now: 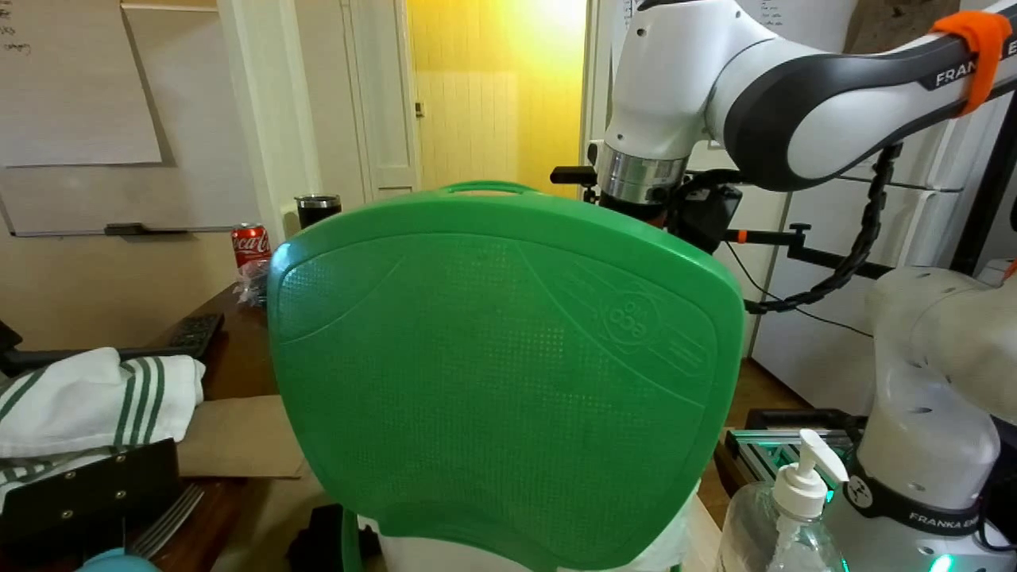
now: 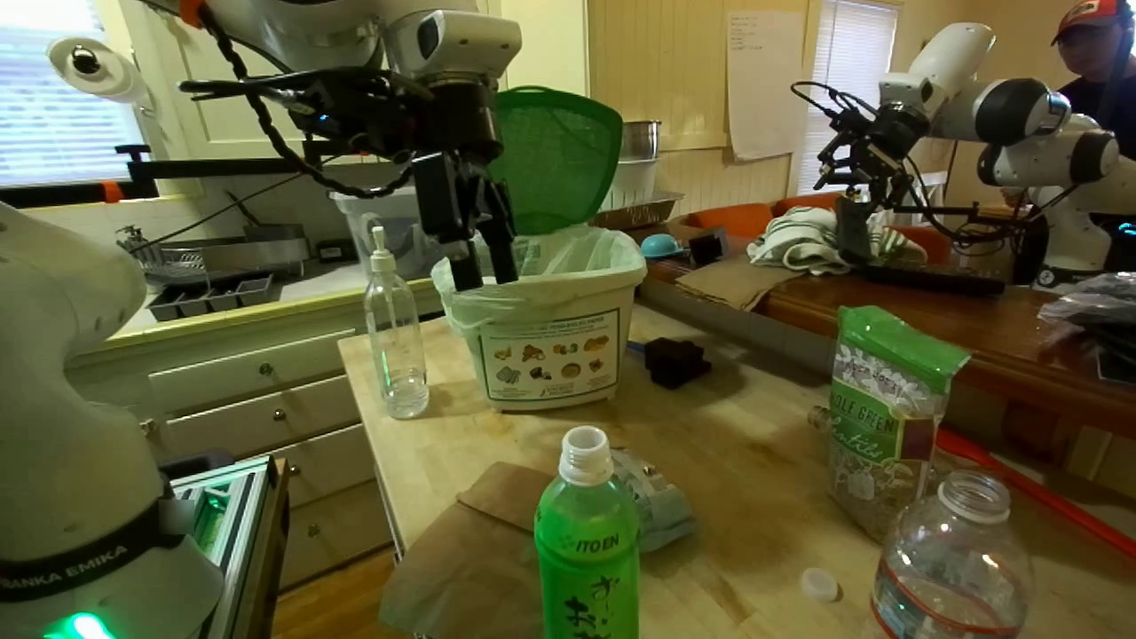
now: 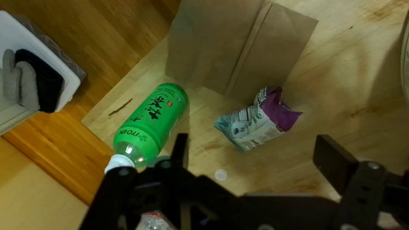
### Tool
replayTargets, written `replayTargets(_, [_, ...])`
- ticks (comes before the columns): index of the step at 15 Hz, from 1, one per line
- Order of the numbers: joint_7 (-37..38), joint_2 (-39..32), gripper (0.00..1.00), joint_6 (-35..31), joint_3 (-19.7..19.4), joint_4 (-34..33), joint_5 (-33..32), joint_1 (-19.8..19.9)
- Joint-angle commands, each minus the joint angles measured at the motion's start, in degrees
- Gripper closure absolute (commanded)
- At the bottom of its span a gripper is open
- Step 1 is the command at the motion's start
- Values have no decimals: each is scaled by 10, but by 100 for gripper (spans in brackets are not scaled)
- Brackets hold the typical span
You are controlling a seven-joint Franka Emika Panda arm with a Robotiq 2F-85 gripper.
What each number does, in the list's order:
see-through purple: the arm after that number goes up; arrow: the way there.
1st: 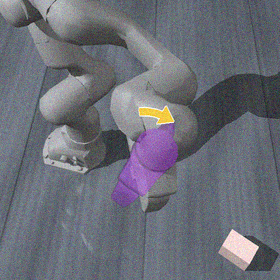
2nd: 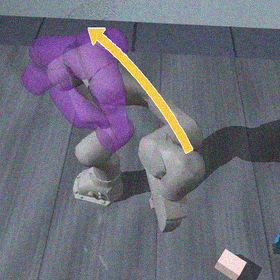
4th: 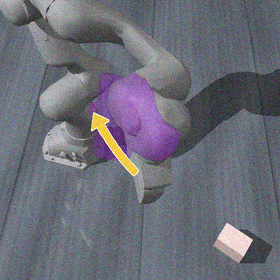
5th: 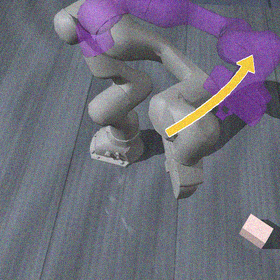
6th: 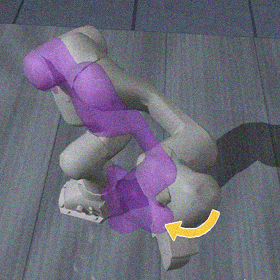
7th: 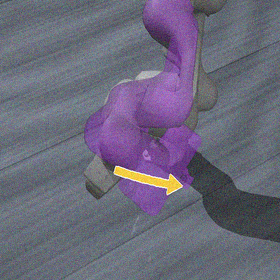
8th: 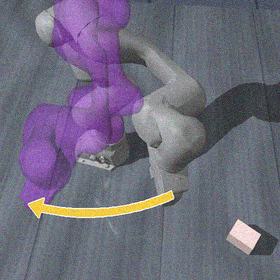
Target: Put the bottle inside the trash can
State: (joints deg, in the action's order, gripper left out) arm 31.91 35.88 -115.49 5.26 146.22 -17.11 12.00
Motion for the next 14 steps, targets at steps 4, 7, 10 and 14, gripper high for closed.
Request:
replayTargets(4, [5,2,0,2,0,0,0,0])
replayTargets(7, [40,-13,0,10,6,-12,4,12])
replayTargets(10, [85,-23,0,2,-9,-22,4,34])
replayTargets(14, [123,-38,0,-3,-35,-36,9,57])
